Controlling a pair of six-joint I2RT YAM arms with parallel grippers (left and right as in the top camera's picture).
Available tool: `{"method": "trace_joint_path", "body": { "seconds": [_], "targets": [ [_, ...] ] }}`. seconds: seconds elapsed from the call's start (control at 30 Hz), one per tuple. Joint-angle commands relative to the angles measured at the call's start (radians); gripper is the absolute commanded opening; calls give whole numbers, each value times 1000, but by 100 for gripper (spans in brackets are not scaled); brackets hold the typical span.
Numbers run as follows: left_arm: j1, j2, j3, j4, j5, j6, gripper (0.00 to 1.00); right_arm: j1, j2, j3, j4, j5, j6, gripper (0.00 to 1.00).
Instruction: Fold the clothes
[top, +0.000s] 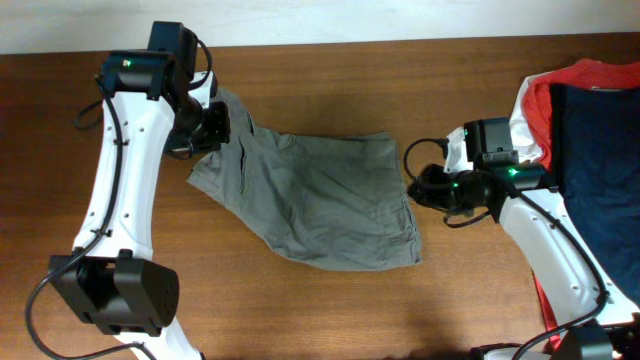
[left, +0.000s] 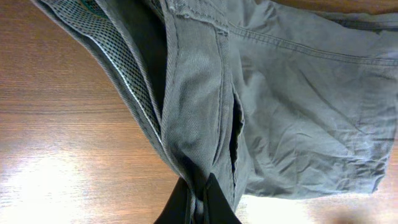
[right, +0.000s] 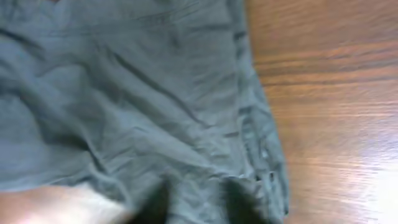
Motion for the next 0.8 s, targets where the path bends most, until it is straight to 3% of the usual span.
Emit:
{"method": "trace_joint_path", "body": {
  "seconds": [0.0,0.13,0.23,0.37,0.43,0.53,0.67,0.77],
  "targets": [
    [2,-10,29,-5,26,-2,1,82,19,-3,48,-123,5,4],
    [2,-10,29,-50,16,-1,1,383,239,-14,376,-108,158,4],
    [2,-10,29,-114,-84,-1,1,541,437,-14,612,-120,161,4],
    [2,-10,29,-150,-90,-1,1,659,552,-14,726,-32,176,4],
    [0,-10,29,-150,-90,-1,1,644,550,4,729,-23,176,4],
    [0,-10,29,-156,-87,25,1,537,539,133,702,-197,184,4],
    [-32,-10,29,-182,-87,29,1,509,571,170,686,4,205,4],
    [-69,-10,29,-181,-87,43,1,552,676,170,752,11,236,4]
  ]
}}
